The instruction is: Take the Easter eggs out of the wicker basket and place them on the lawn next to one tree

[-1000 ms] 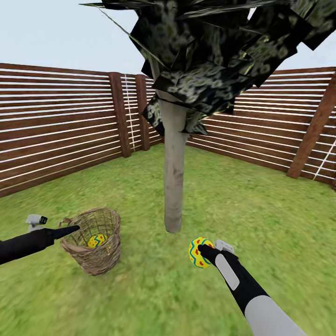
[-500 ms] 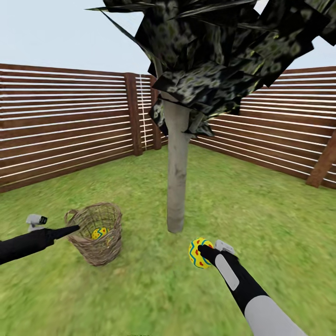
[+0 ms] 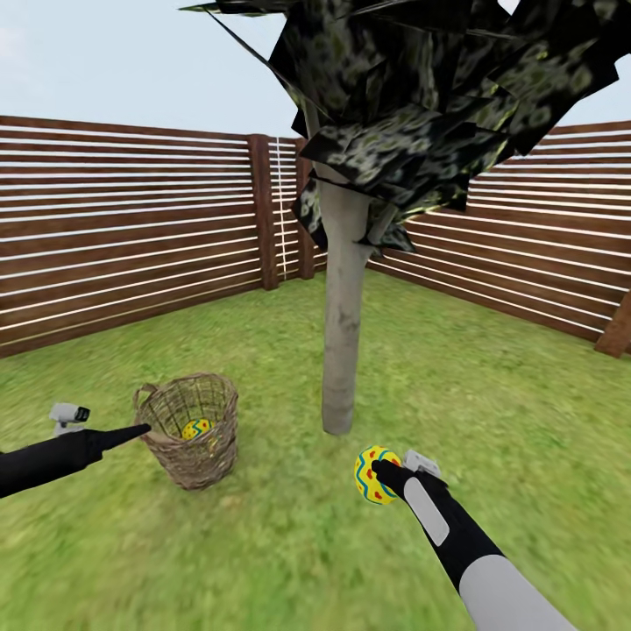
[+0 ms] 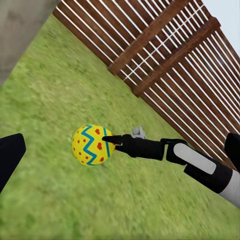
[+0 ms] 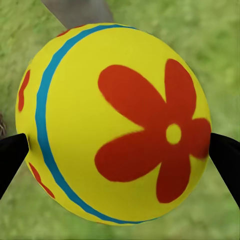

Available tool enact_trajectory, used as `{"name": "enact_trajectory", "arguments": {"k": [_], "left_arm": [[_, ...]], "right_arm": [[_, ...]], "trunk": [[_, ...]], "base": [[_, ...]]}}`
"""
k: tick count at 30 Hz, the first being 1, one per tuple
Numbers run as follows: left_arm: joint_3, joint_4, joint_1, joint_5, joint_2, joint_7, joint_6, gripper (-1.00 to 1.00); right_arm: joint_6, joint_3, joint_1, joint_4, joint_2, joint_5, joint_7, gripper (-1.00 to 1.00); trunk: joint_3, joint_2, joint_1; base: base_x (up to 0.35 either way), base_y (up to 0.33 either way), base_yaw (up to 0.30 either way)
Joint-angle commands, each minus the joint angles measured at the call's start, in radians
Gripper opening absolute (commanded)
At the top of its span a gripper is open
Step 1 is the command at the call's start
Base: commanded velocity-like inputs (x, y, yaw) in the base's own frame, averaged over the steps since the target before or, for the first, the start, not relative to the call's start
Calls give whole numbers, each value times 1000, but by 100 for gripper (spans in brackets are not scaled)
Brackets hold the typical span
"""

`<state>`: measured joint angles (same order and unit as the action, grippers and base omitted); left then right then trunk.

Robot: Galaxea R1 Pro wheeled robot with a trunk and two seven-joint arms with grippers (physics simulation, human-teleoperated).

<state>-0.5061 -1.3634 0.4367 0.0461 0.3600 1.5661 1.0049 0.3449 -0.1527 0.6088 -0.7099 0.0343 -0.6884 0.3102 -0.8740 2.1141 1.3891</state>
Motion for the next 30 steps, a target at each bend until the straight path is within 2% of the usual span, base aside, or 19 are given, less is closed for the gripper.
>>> {"name": "enact_trajectory", "arguments": {"k": [1,7,13,21,30], "left_arm": [[0,0,1,-1,0,5,10,100],[0,0,0,-1,-1,5,10,100],[0,0,0,-1,-4,5,9,100],[0,-2,0,-2,-6,5,9,100],[0,-3,-1,-2,-11,5,9,100]], "right_arm": [[2,-3,0,-2,-1,-9,9,-100],[2,-4,0,-2,-1,-8,9,-100],[2,-4,0,-2,-1,-8,8,-100],[2,-4,0,-2,-1,-8,9,-100],[2,-4,0,-2,-1,-8,8,-100]], "trunk": [[-4,8,4],[-23,50,27],[-23,50,27],[-23,50,27],[-23,50,27]], "base": [[0,0,0],[0,0,0],[0,-29,0],[0,-281,23],[0,-303,182]]}}
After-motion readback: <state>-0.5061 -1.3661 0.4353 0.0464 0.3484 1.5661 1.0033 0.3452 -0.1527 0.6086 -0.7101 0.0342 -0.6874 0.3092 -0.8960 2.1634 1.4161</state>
